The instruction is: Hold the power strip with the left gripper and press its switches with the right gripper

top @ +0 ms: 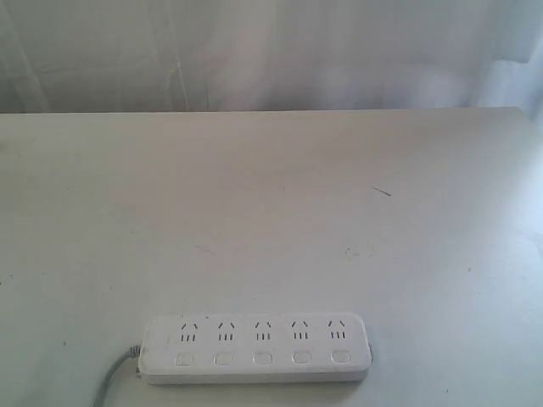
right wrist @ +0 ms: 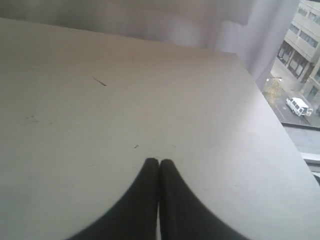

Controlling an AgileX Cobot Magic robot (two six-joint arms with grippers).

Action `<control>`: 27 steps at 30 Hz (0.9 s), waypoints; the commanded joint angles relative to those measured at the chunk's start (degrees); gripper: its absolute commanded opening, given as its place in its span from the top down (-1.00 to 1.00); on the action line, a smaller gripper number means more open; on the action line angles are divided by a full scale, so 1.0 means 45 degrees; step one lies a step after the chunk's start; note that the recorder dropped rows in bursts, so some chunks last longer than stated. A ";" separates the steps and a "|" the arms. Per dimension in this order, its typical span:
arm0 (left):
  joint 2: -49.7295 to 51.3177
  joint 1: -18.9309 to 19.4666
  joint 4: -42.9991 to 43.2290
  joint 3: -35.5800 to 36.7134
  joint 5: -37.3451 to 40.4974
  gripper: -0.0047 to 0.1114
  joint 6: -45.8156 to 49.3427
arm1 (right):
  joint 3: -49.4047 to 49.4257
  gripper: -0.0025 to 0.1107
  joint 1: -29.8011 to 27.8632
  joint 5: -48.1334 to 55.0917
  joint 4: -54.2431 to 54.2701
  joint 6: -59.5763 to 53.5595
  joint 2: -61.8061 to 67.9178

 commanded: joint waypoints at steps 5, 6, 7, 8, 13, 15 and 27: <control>-0.0057 0.0018 0.0006 0.0046 0.0111 0.92 0.0006 | 0.0017 0.96 0.0049 0.0024 0.2581 -0.0576 -0.0046; -0.0057 0.0018 0.0006 0.0046 0.0111 0.92 0.0006 | 0.0017 0.96 0.0049 0.0024 0.2581 -0.0549 -0.0046; -0.0057 0.0018 0.0006 0.0046 0.0111 0.92 0.0006 | 0.0017 0.96 0.0049 0.0024 0.2581 -0.0549 -0.0046; -0.0057 0.0018 0.0006 0.0046 0.0111 0.92 0.0006 | 0.0017 0.96 0.0049 0.0024 0.2581 -0.0549 -0.0046; -0.0057 0.0018 0.0006 0.0046 0.0111 0.92 0.0006 | 0.0017 0.96 0.0049 0.0024 0.2581 -0.0549 -0.0046; -0.0057 0.0018 0.0006 0.0046 0.0111 0.92 0.0006 | 0.0017 0.96 0.0049 0.0024 0.2581 -0.0549 -0.0046; -0.0057 0.0018 0.0006 0.0046 0.0111 0.92 0.0006 | 0.0017 0.96 0.0049 0.0024 0.2581 -0.0549 -0.0046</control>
